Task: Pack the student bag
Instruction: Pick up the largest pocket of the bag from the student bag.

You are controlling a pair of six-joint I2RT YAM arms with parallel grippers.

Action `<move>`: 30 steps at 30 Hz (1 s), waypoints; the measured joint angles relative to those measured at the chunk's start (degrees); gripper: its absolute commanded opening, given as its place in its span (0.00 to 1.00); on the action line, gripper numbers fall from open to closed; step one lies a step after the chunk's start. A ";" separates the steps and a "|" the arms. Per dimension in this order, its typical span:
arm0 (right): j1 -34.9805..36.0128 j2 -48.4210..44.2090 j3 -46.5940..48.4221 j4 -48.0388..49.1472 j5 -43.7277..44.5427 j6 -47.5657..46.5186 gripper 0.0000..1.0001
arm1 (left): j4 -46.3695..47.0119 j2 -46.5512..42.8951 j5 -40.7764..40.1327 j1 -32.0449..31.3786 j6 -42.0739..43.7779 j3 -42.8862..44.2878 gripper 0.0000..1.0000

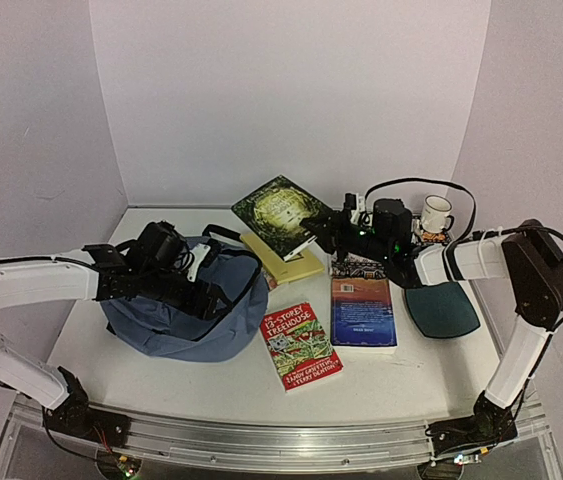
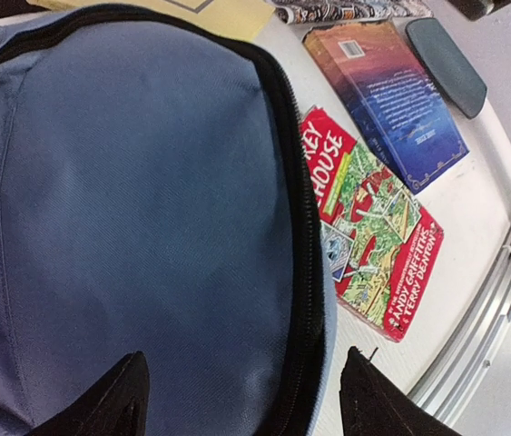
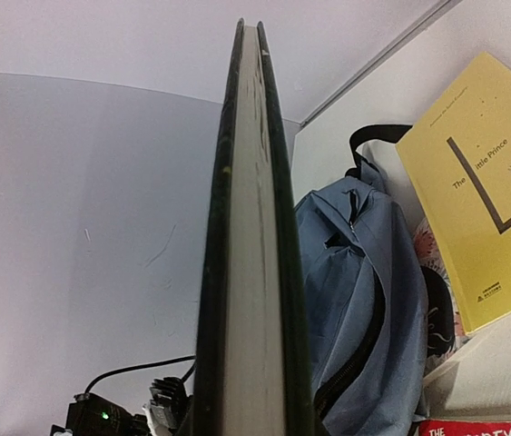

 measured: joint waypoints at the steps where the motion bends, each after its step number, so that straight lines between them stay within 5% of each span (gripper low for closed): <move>1: 0.00 0.00 0.00 0.00 0.00 0.00 0.00 | -0.22 0.42 -0.24 -0.17 0.07 -0.02 0.73; 18: 0.00 -0.11 -0.76 0.09 -0.22 0.00 0.00 | -0.81 10.51 -6.67 -2.93 1.95 3.21 0.65; 23: 0.00 -0.87 -2.10 0.07 -0.26 0.02 0.00 | -0.72 13.64 -9.53 -2.95 2.05 4.94 0.46; 30: 0.00 -1.86 -2.73 -0.28 -0.57 0.00 0.00 | -1.20 14.05 -12.52 -3.08 2.12 6.23 0.01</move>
